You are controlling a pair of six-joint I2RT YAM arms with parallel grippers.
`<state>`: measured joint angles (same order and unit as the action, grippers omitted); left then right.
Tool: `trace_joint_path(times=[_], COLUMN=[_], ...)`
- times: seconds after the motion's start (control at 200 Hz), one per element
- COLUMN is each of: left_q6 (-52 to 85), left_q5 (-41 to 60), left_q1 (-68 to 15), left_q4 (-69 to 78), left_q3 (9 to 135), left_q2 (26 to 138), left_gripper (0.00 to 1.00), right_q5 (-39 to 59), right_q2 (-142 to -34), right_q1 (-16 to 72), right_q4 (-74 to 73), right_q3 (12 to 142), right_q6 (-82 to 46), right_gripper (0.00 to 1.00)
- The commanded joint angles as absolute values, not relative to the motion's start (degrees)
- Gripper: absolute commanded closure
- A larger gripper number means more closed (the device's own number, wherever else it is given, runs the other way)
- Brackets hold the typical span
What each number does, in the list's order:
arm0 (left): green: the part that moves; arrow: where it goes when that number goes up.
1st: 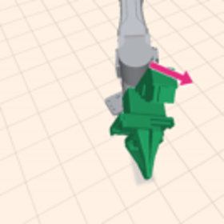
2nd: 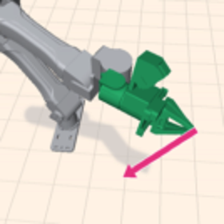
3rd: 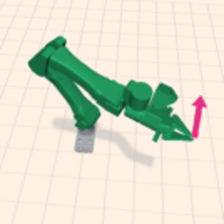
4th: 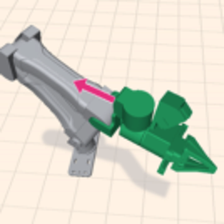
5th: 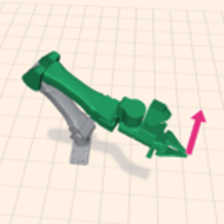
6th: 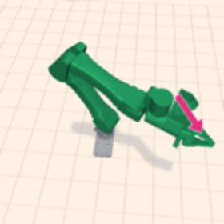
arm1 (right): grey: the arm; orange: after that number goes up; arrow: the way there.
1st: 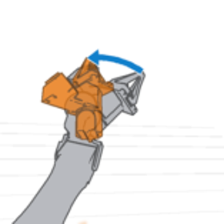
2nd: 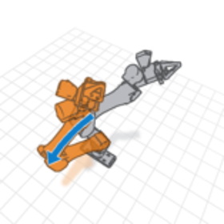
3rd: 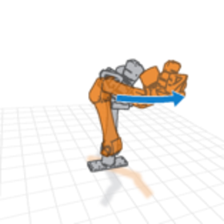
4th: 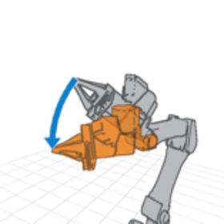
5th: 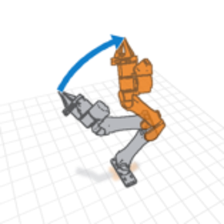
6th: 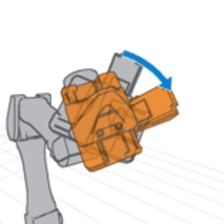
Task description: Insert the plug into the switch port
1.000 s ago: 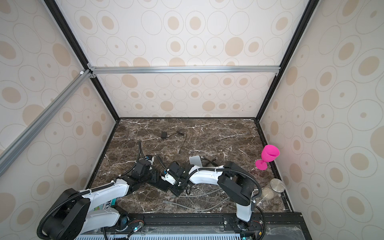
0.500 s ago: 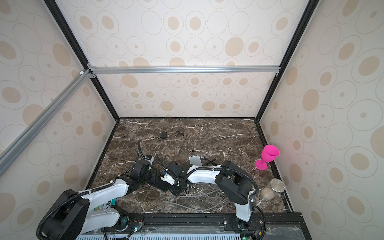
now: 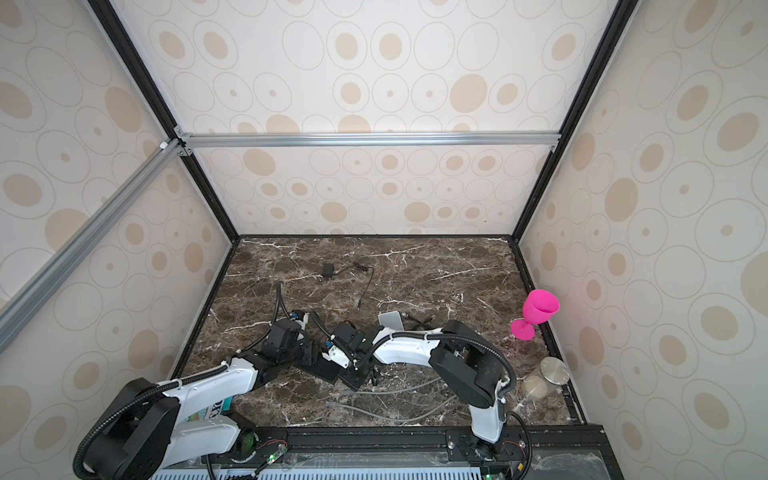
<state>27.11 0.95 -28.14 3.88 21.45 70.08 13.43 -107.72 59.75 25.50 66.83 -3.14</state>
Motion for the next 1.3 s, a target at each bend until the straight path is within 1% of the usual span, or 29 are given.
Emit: trace_joint_path(times=[0.0, 0.34, 0.59, 0.965, 1.295], left_q6=[28.6, 28.7, 29.0, 29.0, 28.8], left_q5=[5.9, 5.7, 5.3, 5.3, 5.6], left_q1=[-29.4, -29.5, -29.7, -30.4, -30.7], left_q4=[3.9, 3.9, 3.9, 4.2, 4.6], left_q3=[21.0, 21.4, 21.7, 21.7, 21.1], left_q2=[70.3, 71.6, 72.4, 72.8, 71.8], left_gripper=[0.42, 0.43, 0.43, 0.43, 0.43], right_q5=[14.0, 16.3, 18.4, 15.2, 17.4], right_q2=[-109.9, -107.4, -110.9, -113.1, -116.8], right_q1=[59.0, 59.0, 59.8, 59.8, 59.8], right_q4=[21.1, 23.0, 19.0, 22.6, 19.0], right_q3=[71.0, 75.1, 73.7, 82.5, 82.3], right_q6=[-2.3, -2.3, -5.8, -6.8, -10.6], right_gripper=[1.0, 1.0, 1.0, 1.0, 1.0])
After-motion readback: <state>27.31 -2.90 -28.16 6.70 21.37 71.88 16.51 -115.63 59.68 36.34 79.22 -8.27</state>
